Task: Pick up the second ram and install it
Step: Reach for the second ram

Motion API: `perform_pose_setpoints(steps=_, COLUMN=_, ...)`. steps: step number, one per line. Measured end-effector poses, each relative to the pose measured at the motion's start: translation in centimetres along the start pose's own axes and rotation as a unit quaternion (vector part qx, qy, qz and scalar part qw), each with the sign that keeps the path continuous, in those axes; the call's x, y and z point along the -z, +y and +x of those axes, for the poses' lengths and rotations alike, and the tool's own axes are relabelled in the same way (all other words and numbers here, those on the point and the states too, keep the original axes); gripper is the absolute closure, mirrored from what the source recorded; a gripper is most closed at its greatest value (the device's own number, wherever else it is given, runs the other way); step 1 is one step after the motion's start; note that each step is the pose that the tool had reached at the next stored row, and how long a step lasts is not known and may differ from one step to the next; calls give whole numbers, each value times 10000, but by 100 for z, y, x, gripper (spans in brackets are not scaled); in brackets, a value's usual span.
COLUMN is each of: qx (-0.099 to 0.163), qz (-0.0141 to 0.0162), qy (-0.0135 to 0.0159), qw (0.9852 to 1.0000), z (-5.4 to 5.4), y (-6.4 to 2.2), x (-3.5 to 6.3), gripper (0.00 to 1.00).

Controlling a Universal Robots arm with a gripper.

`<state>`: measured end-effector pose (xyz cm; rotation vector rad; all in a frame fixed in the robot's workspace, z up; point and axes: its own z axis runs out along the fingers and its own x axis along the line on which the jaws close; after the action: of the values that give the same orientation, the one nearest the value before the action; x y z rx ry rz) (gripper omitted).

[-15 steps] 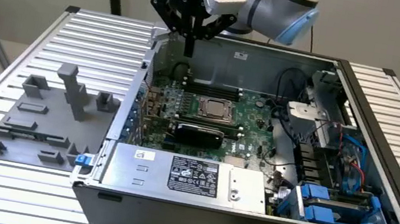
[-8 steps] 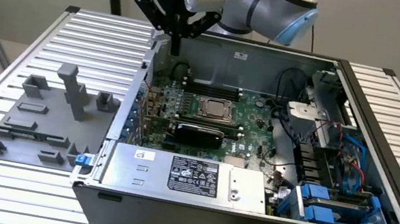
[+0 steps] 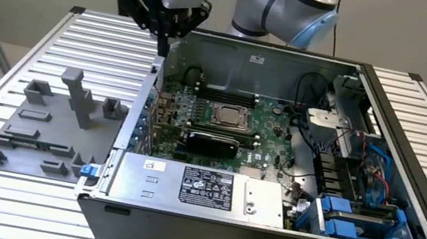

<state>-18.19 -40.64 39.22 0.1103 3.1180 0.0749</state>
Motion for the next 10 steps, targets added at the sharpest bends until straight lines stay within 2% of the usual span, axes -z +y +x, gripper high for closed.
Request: perform_pose_setpoints(steps=10, qx=0, qz=10, qy=-1, qw=10000, z=452, y=-75, x=-25, gripper=100)
